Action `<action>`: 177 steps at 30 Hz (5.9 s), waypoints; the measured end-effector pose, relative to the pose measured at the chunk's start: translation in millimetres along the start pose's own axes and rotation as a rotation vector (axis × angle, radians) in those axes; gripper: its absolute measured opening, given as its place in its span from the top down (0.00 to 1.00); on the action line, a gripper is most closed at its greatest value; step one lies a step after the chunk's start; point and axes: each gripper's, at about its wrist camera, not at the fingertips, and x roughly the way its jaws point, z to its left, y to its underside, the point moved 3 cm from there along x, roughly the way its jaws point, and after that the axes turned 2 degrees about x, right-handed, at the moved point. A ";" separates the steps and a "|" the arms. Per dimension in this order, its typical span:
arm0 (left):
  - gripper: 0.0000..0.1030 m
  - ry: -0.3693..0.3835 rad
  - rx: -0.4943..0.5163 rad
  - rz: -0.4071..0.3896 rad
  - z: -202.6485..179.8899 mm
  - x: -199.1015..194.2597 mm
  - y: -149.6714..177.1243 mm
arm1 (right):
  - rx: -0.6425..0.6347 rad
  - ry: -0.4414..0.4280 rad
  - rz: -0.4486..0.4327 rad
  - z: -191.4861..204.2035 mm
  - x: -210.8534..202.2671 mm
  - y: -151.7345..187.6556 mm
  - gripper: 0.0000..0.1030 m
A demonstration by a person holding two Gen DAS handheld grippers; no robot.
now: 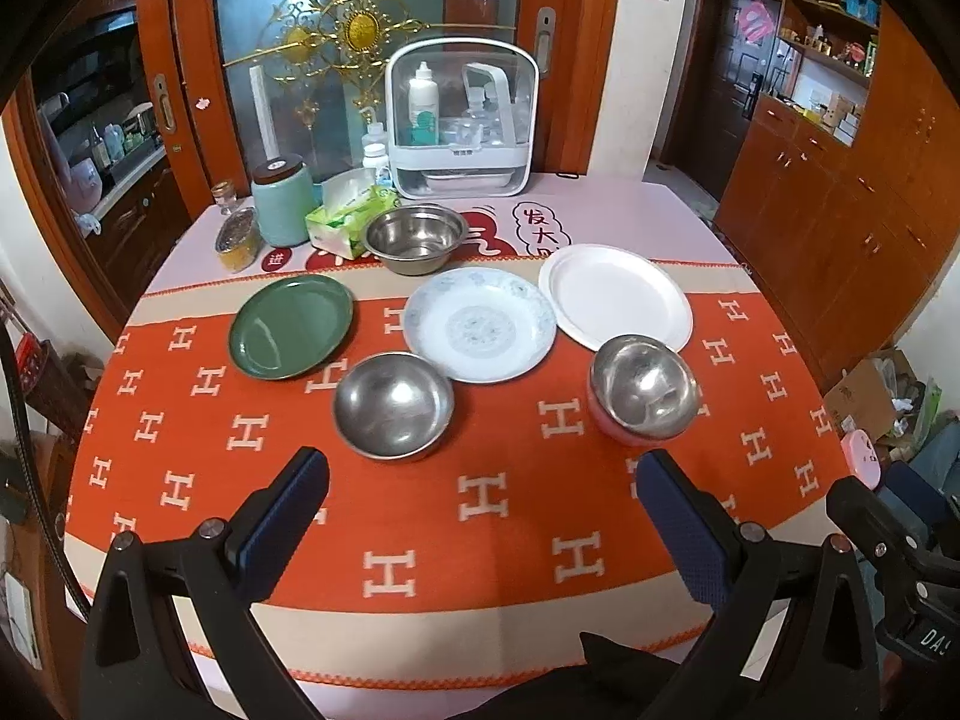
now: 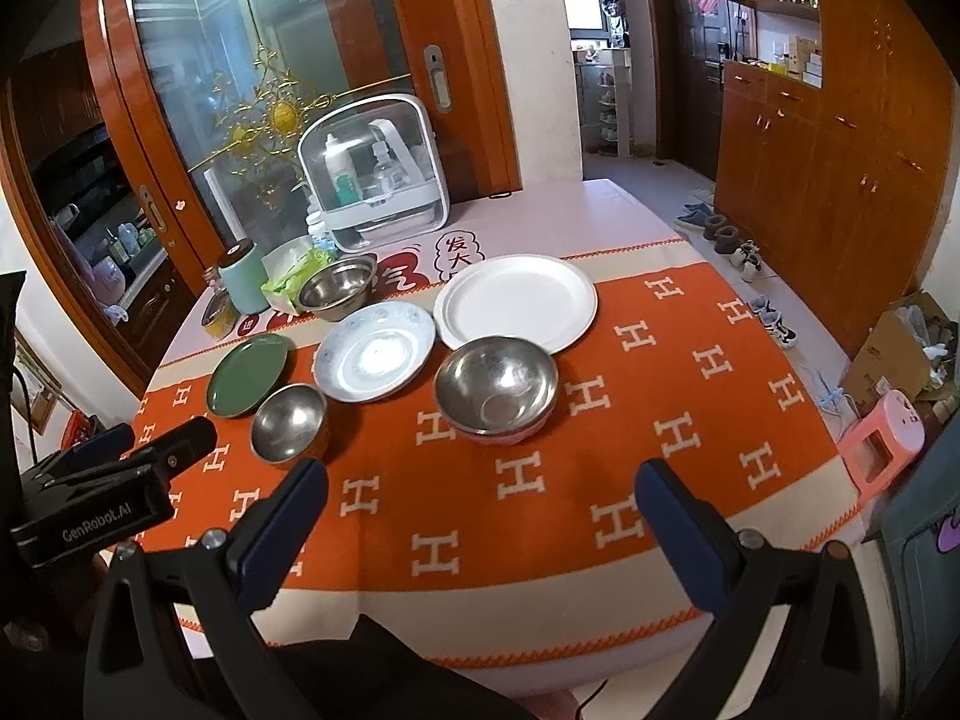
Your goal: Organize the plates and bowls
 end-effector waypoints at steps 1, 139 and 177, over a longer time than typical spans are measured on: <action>0.01 -0.004 -0.005 0.006 -4.8 3.2 -3.8 | 0.001 -0.005 0.003 -4.9 2.0 -3.2 0.00; 0.69 0.179 -0.201 0.428 -117.2 369.3 -109.1 | -0.130 -0.202 0.124 -146.3 343.1 -126.5 0.73; 0.69 0.258 -0.200 0.055 -109.9 176.2 -94.6 | -0.090 -0.198 -0.088 -129.1 162.4 -110.8 0.72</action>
